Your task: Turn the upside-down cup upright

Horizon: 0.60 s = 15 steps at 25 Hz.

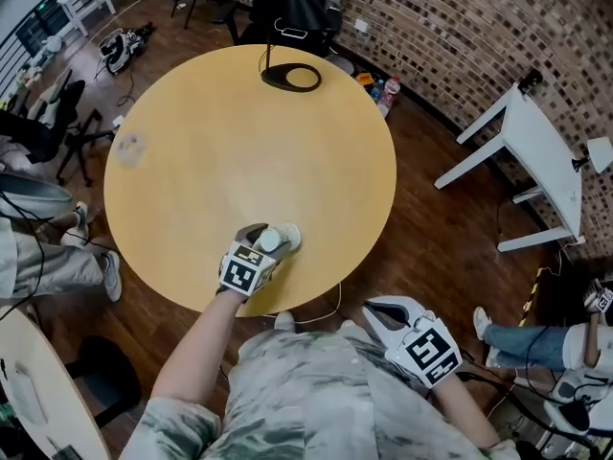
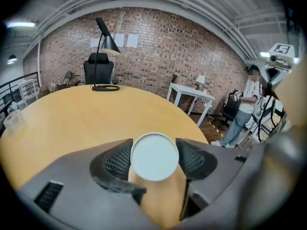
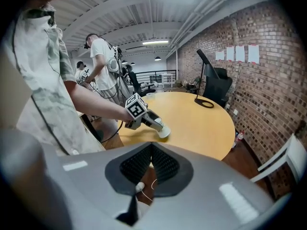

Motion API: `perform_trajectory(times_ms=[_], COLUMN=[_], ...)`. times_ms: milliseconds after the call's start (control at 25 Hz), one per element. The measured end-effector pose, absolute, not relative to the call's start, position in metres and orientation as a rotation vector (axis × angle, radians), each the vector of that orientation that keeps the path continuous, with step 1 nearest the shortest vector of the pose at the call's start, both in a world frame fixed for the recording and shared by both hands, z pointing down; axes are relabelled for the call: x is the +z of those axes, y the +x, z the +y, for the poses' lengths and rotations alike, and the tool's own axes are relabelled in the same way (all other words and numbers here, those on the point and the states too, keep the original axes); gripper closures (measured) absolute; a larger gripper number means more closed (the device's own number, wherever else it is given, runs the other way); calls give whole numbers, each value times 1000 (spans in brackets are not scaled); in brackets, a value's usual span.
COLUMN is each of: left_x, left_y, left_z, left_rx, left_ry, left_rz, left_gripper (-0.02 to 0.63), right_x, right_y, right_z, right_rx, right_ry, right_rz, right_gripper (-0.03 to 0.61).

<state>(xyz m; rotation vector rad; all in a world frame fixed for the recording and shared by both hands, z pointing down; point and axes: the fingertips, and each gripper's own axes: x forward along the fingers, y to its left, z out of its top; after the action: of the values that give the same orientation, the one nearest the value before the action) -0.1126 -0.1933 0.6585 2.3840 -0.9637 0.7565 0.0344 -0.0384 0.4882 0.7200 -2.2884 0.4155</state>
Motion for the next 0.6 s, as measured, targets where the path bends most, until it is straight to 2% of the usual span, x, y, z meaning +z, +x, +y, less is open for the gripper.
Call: perform_trajectory(times_ms=[240,600], left_x=[667,711], left_y=[-124,-141], left_z=[-174,-144], left_rx=[810,1216], left_ry=[2430,2380], left_rz=[-915,-813], left_gripper=[330,333], right_x=[488,491], right_y=[20,16], right_z=[-36,-31], right_rx=[398,412], right_ry=[675,661], right_rz=[-2287,-2288], right_gripper=[575,575])
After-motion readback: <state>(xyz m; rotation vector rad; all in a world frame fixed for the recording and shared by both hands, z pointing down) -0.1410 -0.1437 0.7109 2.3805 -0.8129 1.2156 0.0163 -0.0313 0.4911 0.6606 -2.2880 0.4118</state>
